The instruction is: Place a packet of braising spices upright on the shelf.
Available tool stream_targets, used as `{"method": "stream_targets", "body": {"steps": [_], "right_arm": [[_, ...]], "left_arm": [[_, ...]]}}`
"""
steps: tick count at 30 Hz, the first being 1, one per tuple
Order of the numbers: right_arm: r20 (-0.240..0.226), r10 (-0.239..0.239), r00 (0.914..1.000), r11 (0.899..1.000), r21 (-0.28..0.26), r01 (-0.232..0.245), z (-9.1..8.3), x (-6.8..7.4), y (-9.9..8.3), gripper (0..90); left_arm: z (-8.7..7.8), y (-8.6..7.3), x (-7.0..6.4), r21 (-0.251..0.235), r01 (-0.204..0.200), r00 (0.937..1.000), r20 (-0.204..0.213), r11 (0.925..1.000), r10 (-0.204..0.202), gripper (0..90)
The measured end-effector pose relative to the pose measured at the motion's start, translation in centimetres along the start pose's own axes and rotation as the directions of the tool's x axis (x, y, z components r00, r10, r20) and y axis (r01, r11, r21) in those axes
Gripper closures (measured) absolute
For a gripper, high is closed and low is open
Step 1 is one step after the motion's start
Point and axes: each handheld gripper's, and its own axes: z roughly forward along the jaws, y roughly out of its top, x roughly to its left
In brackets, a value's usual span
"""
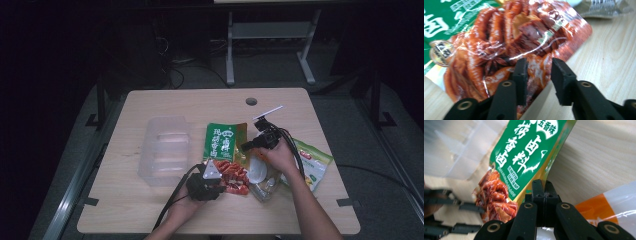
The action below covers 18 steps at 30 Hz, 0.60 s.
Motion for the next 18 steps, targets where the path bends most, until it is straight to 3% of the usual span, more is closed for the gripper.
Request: {"method": "stream_targets", "body": {"steps": [5, 6, 7, 8, 9, 10, 11, 12, 13, 14, 15, 16, 17, 18], "right_arm": [[-0.023, -0.060, 0.9979, 0.996, -0.062, 0.059, -1.6, 0.9, -0.7, 90.0], [-0.031, -0.106, 0.9938, 0.990, -0.095, 0.103, -2.5, 1.6, -1.0, 90.0], [-0.031, -0.106, 0.9938, 0.990, -0.095, 0.103, -2.5, 1.6, -1.0, 90.0], [-0.036, -0.128, 0.9911, 0.986, -0.112, 0.123, -3.0, 2.0, -1.2, 90.0], [-0.031, -0.158, 0.9870, 0.980, -0.130, 0.153, -3.7, 2.6, -1.4, 90.0], [-0.033, -0.208, 0.9775, 0.967, -0.158, 0.200, -4.7, 3.5, -1.8, 90.0], [-0.030, -0.240, 0.9704, 0.958, -0.172, 0.231, -5.2, 4.0, -2.1, 90.0], [-0.030, -0.240, 0.9704, 0.958, -0.172, 0.231, -5.2, 4.0, -2.1, 90.0], [-0.027, -0.269, 0.9626, 0.947, -0.188, 0.260, -5.8, 4.5, -2.4, 90.0], [-0.012, -0.327, 0.9450, 0.925, -0.208, 0.318, -6.7, 5.5, -3.1, 90.0], [-0.012, -0.327, 0.9450, 0.925, -0.208, 0.318, -6.7, 5.5, -3.1, 90.0], [-0.005, -0.363, 0.9318, 0.909, -0.224, 0.353, -7.6, 6.1, -3.8, 90.0], [-0.005, -0.363, 0.9318, 0.909, -0.224, 0.353, -7.6, 6.1, -3.8, 90.0], [0.016, -0.390, 0.9207, 0.895, -0.229, 0.383, -8.2, 6.5, -4.4, 90.0]], "left_arm": [[-1.0, 0.3, 0.7, -0.064, 0.052, 0.9986, 0.013, 0.9966, -0.051, 49.1], [-1.6, 0.5, 1.0, -0.105, 0.086, 0.9963, 0.015, 0.9908, -0.085, 46.1], [-1.6, 0.5, 1.0, -0.105, 0.086, 0.9963, 0.015, 0.9908, -0.085, 42.5], [-2.0, 0.5, 1.3, -0.127, 0.106, 0.9944, 0.014, 0.9862, -0.105, 42.5], [-2.2, 0.5, 1.4, -0.148, 0.129, 0.9917, 0.019, 0.9806, -0.127, 39.0], [-2.5, 0.5, 1.7, -0.175, 0.163, 0.9867, 0.027, 0.9711, -0.161, 32.8], [-2.5, 0.5, 1.7, -0.175, 0.163, 0.9867, 0.027, 0.9711, -0.161, 29.1], [-2.7, 0.5, 1.8, -0.184, 0.173, 0.9849, 0.031, 0.9675, -0.170, 29.1], [-2.9, 0.5, 1.9, -0.198, 0.183, 0.9832, 0.035, 0.9631, -0.179, 28.4], [-3.2, 0.6, 2.0, -0.220, 0.200, 0.9797, 0.028, 0.9547, -0.199, 25.3], [-3.2, 0.6, 2.0, -0.220, 0.200, 0.9797, 0.028, 0.9547, -0.199, 24.3], [-3.4, 0.6, 2.0, -0.241, 0.225, 0.9740, 0.032, 0.9439, -0.224, 24.4], [-3.4, 0.6, 2.0, -0.241, 0.225, 0.9740, 0.032, 0.9439, -0.224, 23.9], [-3.5, 0.6, 2.0, -0.255, 0.241, 0.9701, 0.033, 0.9363, -0.241, 23.3]]}}
